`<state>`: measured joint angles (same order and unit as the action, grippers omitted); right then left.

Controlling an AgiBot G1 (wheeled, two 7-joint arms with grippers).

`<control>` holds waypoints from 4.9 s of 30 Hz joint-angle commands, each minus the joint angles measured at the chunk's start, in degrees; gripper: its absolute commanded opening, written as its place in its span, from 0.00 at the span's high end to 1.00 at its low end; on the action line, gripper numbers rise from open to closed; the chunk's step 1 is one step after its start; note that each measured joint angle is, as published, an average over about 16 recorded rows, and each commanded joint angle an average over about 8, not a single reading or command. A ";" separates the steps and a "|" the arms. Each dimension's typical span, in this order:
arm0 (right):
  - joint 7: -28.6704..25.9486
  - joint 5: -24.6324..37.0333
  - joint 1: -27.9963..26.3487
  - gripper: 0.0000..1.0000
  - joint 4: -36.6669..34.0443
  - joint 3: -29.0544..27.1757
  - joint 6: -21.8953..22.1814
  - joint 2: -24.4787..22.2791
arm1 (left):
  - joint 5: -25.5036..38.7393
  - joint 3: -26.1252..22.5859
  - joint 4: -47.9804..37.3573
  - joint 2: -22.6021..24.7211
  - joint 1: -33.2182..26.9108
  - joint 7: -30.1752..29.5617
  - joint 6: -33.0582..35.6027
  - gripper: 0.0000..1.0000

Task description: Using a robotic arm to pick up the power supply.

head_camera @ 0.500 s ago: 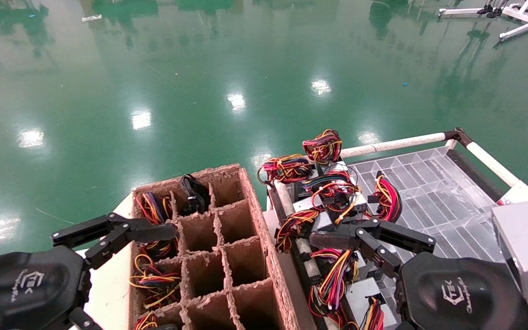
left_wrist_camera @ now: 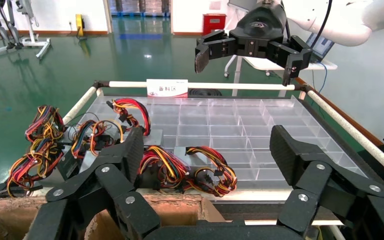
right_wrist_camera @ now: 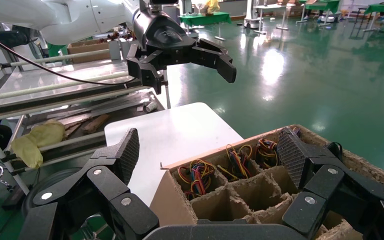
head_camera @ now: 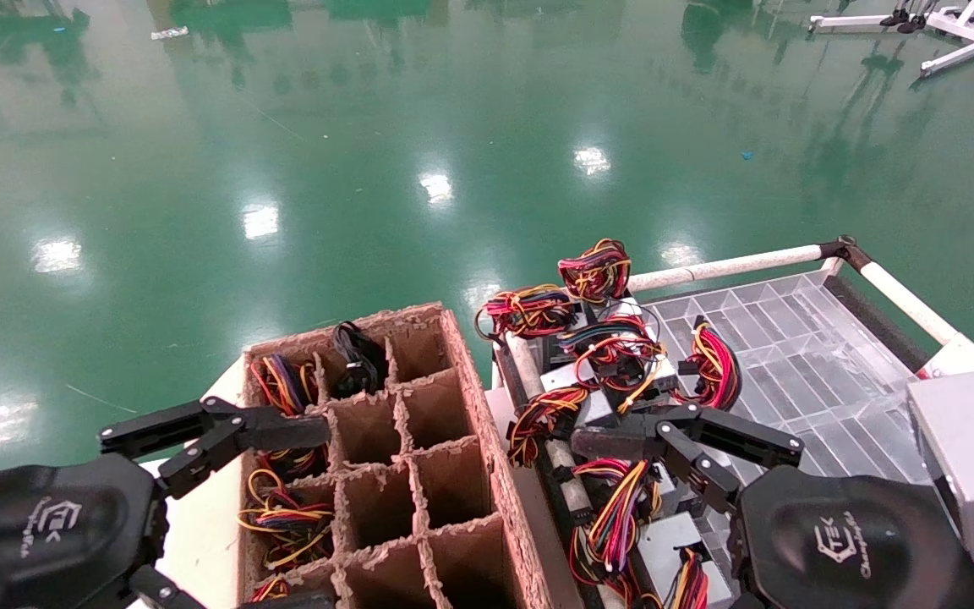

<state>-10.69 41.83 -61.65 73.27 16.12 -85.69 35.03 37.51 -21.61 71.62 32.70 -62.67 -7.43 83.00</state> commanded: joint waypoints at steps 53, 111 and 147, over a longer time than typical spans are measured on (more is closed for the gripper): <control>1.56 30.99 -18.87 0.00 -18.78 15.61 16.98 24.69 | 0.00 -0.01 0.00 0.00 0.00 0.00 0.00 0.00; 13.80 11.55 -27.33 0.53 -38.21 53.26 53.32 43.65 | -0.01 -0.02 -0.01 0.00 -0.01 0.01 0.00 0.00; 18.25 -3.86 -27.63 1.00 -40.10 61.22 56.53 43.49 | -0.01 -0.02 -0.01 -0.01 -0.01 0.01 0.00 0.00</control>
<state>7.55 37.75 -89.34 33.04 77.09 -29.31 78.52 37.50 -21.63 71.61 32.69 -62.68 -7.42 83.00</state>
